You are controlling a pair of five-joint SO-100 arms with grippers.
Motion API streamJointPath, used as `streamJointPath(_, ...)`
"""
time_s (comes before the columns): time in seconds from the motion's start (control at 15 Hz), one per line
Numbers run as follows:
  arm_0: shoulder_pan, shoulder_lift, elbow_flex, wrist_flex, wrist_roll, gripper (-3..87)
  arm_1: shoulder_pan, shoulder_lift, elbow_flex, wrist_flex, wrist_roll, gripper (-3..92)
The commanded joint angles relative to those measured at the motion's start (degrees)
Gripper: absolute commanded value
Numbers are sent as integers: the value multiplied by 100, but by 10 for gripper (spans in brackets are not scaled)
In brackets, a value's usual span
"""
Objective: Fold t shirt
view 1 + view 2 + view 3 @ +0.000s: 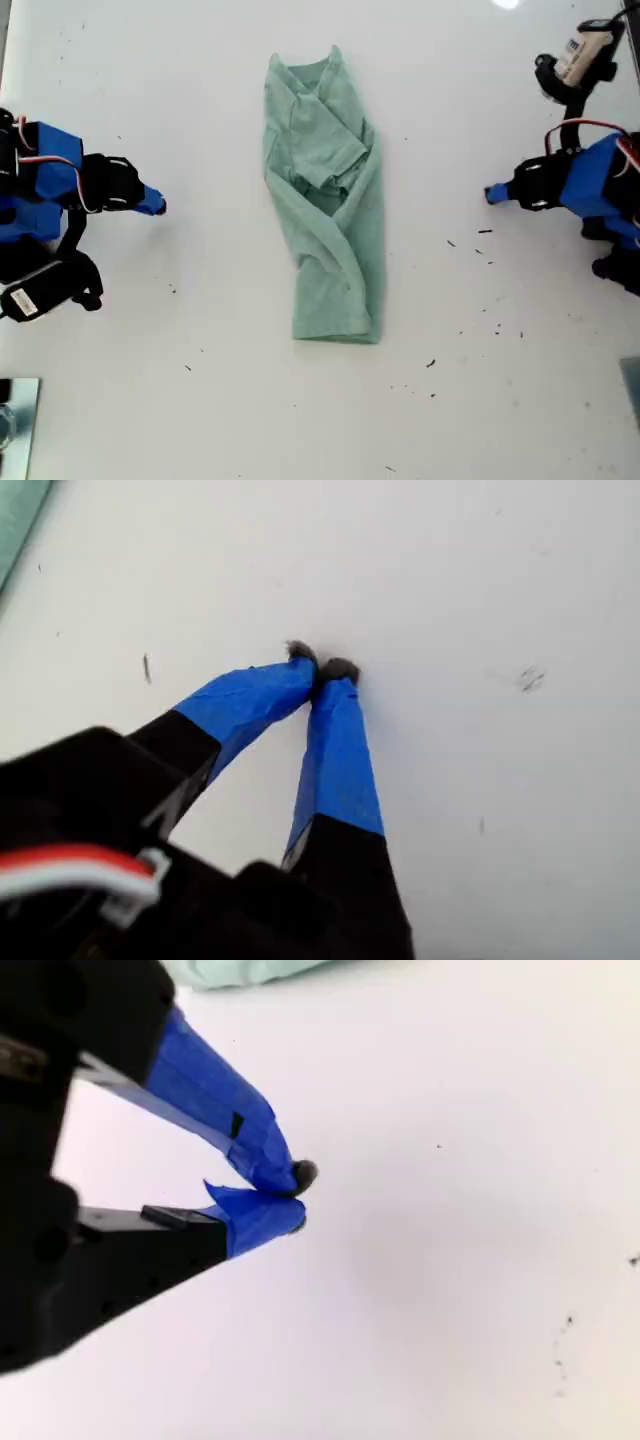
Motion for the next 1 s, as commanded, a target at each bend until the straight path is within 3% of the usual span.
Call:
streamJointPath(0.0, 598, -1468, -3463, 1072, -44, -3, -791, -1960, -3287, 1020, 299, 25)
streamJointPath(0.2, 1160, -4061, -6592, 1485, 457, -3, -1828, -4781, -7084, 2188, 721, 25)
streamJointPath(0.33, 1626, -5476, -8051, 1626, 650, 17, -2399, -5827, -8561, 2355, 993, 35)
streamJointPath(0.4, 1793, -6047, -8640, 1819, 668, 215, -2654, -6117, -8965, 2355, 1090, 191)
streamJointPath(0.47, 1863, -6442, -8982, 1925, 668, 265, -2830, -6293, -9176, 2355, 1230, 253)
streamJointPath(0.6, 1890, -6776, -9079, 1863, 747, 289, -3041, -6583, -9193, 2136, 1230, 349)
streamJointPath(0.93, 1881, -7646, -9141, 1503, 817, 293, -3252, -7875, -9079, 1529, 1608, 342)
